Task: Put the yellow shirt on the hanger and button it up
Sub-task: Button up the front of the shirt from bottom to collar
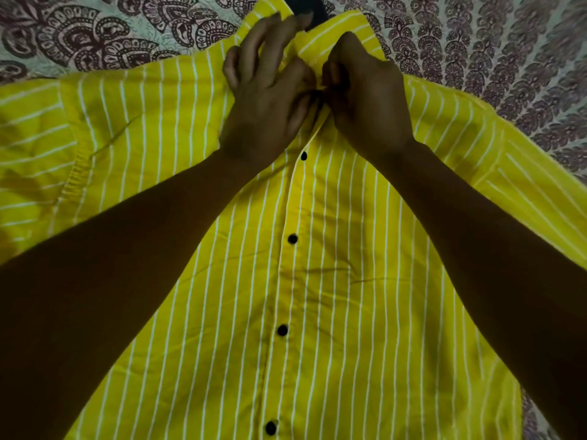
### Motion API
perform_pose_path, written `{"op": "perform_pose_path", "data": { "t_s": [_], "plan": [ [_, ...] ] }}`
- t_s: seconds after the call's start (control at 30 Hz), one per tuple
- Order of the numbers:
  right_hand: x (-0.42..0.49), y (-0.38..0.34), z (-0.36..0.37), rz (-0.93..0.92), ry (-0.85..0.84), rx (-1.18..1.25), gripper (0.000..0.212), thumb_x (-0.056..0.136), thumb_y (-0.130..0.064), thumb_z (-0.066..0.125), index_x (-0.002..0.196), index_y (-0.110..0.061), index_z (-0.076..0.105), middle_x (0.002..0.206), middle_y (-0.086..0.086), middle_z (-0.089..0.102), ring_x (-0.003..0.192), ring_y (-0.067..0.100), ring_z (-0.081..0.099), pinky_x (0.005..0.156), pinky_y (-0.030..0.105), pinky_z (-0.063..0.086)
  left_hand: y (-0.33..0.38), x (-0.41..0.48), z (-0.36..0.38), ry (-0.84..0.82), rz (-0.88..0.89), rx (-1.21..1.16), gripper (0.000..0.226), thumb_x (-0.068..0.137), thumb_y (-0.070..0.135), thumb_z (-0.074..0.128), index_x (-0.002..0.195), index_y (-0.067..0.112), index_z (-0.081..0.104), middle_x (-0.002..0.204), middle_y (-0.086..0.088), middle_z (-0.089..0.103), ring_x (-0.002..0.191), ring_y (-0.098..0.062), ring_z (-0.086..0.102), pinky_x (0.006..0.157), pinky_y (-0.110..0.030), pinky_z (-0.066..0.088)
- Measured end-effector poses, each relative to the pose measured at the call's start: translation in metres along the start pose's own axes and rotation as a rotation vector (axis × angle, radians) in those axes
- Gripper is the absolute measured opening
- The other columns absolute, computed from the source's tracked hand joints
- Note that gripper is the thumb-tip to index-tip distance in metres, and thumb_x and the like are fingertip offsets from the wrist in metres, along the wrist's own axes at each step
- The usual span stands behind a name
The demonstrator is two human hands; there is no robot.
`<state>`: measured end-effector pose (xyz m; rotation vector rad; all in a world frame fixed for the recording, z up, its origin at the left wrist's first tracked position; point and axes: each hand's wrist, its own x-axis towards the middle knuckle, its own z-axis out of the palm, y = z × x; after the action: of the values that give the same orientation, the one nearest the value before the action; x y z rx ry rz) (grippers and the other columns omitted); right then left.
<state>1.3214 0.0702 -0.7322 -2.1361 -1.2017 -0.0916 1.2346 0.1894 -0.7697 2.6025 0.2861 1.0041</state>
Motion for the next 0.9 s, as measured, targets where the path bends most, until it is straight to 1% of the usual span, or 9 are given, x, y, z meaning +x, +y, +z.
{"op": "perform_pose_path", "data": {
  "t_s": [0.07,0.17,0.23,0.3,0.4,0.5,0.73,0.83,0.9],
  "plan": [
    [0.003,-0.002,-0.003,-0.048,-0.002,-0.012,0.013,0.074,-0.005,0.048,0.084,0.003,0.05,0.073,0.014,0.06,0.067,0.029,0.055,0.058,0.036,0.04,-0.001,0.001,0.002,0.011,0.004,-0.011,0.016,0.091,0.029,0.053,0.1,0.018,0.059,0.132,-0.001,0.053,0.127,-0.017,0.029,0.102,-0.039,0.02],
    [0.003,-0.001,-0.005,-0.058,-0.01,-0.004,0.007,0.076,-0.006,0.049,0.081,-0.001,0.05,0.073,0.015,0.06,0.068,0.031,0.055,0.059,0.04,0.043,-0.005,0.003,0.005,-0.003,0.015,-0.078,0.018,0.095,0.029,0.048,0.099,0.018,0.063,0.104,0.003,0.068,0.112,-0.01,0.044,0.092,-0.025,0.015],
    [-0.001,0.001,-0.005,-0.042,-0.011,0.018,0.003,0.078,-0.005,0.051,0.08,-0.004,0.049,0.072,0.015,0.061,0.067,0.031,0.056,0.059,0.043,0.045,-0.006,0.003,0.005,-0.021,-0.005,-0.12,0.02,0.094,0.03,0.05,0.095,0.018,0.066,0.095,0.005,0.069,0.104,-0.008,0.047,0.087,-0.023,0.014],
    [-0.002,0.002,-0.001,0.015,0.003,0.06,0.013,0.077,-0.005,0.056,0.077,-0.014,0.046,0.072,0.013,0.061,0.066,0.029,0.057,0.059,0.043,0.046,-0.006,0.002,0.005,-0.048,-0.037,-0.153,0.02,0.091,0.03,0.053,0.092,0.016,0.067,0.094,0.004,0.07,0.103,-0.007,0.046,0.088,-0.029,0.016],
    [-0.001,0.002,0.007,0.213,0.064,0.31,0.041,0.069,-0.002,0.066,0.073,-0.029,0.036,0.066,0.006,0.057,0.061,0.02,0.055,0.059,0.033,0.046,-0.007,0.004,0.003,-0.061,-0.116,-0.172,0.018,0.083,0.031,0.06,0.088,0.016,0.069,0.096,0.001,0.069,0.104,-0.005,0.047,0.087,-0.027,0.016],
    [-0.003,0.009,0.011,0.35,0.042,0.462,0.043,0.065,0.001,0.07,0.074,-0.027,0.038,0.066,-0.004,0.048,0.061,0.01,0.045,0.056,0.021,0.039,-0.007,0.005,0.002,-0.076,-0.139,-0.18,0.017,0.078,0.031,0.063,0.084,0.017,0.07,0.094,0.002,0.069,0.103,-0.004,0.047,0.083,-0.025,0.015],
    [-0.003,0.0,0.015,0.276,0.072,0.279,0.048,0.069,-0.001,0.061,0.073,-0.033,0.026,0.064,-0.007,0.043,0.054,0.002,0.038,0.056,0.027,0.036,-0.005,0.003,0.002,-0.041,-0.083,-0.163,0.018,0.082,0.031,0.06,0.078,0.015,0.068,0.083,0.003,0.07,0.094,-0.008,0.053,0.084,-0.03,0.02],
    [-0.006,-0.005,0.017,0.21,0.128,0.155,0.044,0.073,-0.002,0.057,0.072,-0.033,0.026,0.066,-0.003,0.043,0.058,0.012,0.043,0.057,0.033,0.036,-0.005,0.004,0.001,-0.045,-0.109,-0.177,0.02,0.083,0.033,0.059,0.076,0.017,0.067,0.081,0.004,0.07,0.092,-0.006,0.053,0.082,-0.027,0.017],
    [-0.009,-0.008,0.017,0.163,0.154,0.076,0.029,0.073,-0.002,0.053,0.075,-0.026,0.036,0.065,0.003,0.045,0.061,0.023,0.048,0.056,0.039,0.038,-0.005,0.004,0.001,-0.056,-0.09,-0.174,0.018,0.082,0.033,0.059,0.075,0.017,0.066,0.081,0.004,0.069,0.092,-0.005,0.051,0.076,-0.026,0.014]
  ]
}}
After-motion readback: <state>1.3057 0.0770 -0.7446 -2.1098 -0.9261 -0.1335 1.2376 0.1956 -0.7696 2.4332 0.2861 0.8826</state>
